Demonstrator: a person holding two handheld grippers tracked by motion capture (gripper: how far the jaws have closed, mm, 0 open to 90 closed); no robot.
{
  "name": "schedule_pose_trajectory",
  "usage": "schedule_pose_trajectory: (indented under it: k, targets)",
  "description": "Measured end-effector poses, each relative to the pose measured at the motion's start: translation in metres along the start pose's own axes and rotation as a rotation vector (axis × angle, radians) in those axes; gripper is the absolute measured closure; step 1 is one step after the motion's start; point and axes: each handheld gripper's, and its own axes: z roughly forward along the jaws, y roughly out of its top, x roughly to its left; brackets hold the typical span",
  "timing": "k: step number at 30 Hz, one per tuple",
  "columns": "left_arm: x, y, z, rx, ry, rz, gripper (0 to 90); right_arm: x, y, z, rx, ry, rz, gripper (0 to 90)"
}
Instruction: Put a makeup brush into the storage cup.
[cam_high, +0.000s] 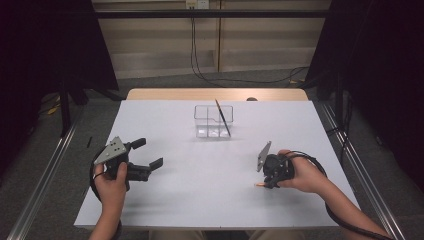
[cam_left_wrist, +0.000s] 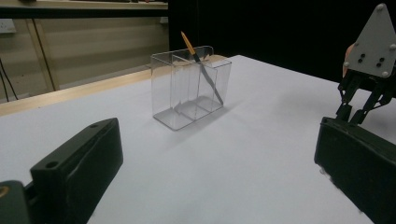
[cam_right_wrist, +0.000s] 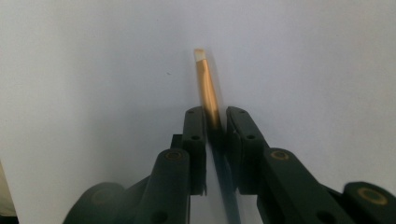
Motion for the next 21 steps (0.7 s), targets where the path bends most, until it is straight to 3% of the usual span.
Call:
schedule_pose_trajectory:
  k: [2,21]
  targets:
    - [-0.0003,-0.0002,0.0005,-0.002,0.002,-0.002,1.2,0.0,0.0002,0.0001,-0.001,0.003,0.0,84.0]
    - [0.0,-0.0005,0.0003,0.007,-0.001,0.0,1.1,0.0007,0.0007,0.0,0.005,0.002,0.06,84.5]
